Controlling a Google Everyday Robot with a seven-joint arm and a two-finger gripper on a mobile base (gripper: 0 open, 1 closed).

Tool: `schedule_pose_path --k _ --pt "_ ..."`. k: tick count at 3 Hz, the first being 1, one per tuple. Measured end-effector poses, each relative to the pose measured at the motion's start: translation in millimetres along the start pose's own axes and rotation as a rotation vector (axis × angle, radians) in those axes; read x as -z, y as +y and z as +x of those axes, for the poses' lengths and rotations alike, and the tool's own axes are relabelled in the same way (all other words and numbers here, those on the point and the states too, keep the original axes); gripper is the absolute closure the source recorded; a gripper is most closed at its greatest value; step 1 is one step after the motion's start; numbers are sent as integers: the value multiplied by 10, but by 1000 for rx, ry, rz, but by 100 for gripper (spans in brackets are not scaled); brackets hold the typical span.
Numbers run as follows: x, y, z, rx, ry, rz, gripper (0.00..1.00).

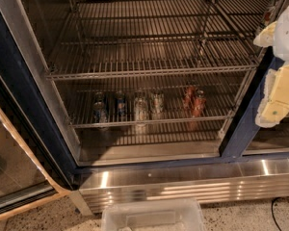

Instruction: Pick pepsi can from bottom shelf of fridge

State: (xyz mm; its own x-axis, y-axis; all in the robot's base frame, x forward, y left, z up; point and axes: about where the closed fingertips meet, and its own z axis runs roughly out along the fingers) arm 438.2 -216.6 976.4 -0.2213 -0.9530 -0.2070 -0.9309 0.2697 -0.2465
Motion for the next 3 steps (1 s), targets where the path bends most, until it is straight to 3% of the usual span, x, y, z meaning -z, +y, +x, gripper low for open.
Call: schedule_pose_path --k 2,3 --pt "-78 19 -45 -4 -31 8 0" --pt "-530 226 -5 -81 -136 -44 0"
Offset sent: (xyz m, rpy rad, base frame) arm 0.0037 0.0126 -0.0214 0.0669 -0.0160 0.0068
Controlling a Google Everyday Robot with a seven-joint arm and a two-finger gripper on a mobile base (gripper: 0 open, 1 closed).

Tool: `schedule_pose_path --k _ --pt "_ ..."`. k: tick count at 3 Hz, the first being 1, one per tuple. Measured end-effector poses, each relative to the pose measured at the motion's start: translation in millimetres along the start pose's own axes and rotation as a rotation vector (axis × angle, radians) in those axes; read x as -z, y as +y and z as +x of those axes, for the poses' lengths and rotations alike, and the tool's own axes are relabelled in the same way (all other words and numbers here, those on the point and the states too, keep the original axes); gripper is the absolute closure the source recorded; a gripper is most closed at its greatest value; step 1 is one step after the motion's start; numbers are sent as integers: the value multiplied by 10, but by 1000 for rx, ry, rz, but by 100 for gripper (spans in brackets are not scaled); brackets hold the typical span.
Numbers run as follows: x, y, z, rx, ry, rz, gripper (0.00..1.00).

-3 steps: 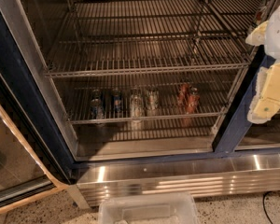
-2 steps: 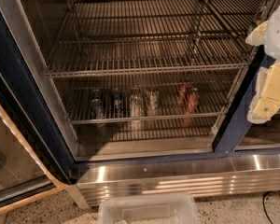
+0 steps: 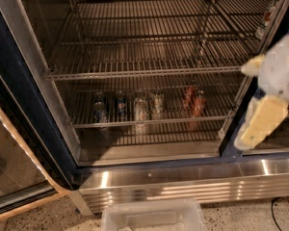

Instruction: Pick pepsi can from bottom shelf of fridge

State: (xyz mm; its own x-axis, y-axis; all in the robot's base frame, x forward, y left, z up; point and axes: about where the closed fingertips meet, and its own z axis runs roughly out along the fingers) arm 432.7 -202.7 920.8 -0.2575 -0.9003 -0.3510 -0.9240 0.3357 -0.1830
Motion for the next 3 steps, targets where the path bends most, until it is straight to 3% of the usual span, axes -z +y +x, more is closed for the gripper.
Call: schedule_pose_path --k 1,2,3 --pt "-605 68 58 -89 -185 -52 0" --pt "-593 -86 -80 -123 -259 -1 0" --pt "-593 -85 -81 -123 -259 -1 0"
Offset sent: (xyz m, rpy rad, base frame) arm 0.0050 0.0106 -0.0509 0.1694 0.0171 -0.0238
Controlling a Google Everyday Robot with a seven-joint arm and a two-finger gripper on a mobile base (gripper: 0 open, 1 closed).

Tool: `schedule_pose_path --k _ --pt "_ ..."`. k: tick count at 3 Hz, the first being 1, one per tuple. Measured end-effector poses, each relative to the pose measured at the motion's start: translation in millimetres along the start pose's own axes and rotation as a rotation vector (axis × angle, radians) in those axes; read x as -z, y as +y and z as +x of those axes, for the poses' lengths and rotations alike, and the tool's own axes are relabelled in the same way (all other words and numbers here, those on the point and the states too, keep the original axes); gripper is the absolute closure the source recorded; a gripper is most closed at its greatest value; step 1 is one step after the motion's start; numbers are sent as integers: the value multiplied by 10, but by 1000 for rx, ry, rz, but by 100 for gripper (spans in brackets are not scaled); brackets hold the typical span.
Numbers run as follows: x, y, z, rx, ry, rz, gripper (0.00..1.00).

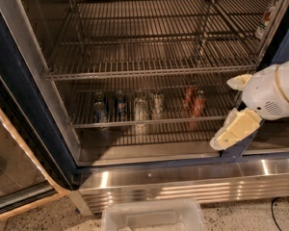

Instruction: Pick pepsi can from bottom shelf of fridge

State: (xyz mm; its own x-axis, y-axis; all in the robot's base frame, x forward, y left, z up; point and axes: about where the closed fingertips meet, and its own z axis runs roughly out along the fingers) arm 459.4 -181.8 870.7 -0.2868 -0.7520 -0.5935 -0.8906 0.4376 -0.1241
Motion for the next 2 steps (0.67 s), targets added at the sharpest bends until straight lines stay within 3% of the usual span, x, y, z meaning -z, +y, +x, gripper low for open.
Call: schedule_pose_path --k 1,2 --pt "-123 -8 -42 -6 -71 36 0" --pt "-598 135 -22 -38 -246 36 0"
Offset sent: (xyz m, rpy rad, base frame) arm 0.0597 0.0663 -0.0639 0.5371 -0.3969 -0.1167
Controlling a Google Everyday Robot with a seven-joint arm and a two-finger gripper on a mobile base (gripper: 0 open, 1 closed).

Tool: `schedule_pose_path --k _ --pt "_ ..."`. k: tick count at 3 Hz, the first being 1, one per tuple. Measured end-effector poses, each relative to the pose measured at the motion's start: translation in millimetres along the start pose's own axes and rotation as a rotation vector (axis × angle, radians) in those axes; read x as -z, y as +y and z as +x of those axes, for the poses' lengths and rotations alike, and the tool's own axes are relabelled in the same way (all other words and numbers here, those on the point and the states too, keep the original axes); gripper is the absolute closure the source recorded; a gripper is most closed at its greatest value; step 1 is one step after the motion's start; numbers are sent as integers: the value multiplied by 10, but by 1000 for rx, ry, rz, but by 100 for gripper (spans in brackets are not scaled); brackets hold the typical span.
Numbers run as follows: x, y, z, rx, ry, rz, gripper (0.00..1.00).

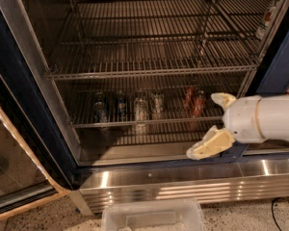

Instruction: Pick pepsi can from bottom shelf of fridge

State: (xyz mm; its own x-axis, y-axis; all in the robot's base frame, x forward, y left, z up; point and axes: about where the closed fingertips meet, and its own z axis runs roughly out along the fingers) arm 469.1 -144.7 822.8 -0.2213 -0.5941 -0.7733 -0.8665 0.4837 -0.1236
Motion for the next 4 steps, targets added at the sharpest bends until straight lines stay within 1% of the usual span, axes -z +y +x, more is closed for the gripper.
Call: schedule_pose_path --k 1,2,3,4 --pt "-72 -43 -302 37 -93 44 0" --pt "-82 -35 -316 40 -93 42 0" --pt "-140 9 -416 66 -108 56 0" --pt "-424 157 -418 63 -178 79 0"
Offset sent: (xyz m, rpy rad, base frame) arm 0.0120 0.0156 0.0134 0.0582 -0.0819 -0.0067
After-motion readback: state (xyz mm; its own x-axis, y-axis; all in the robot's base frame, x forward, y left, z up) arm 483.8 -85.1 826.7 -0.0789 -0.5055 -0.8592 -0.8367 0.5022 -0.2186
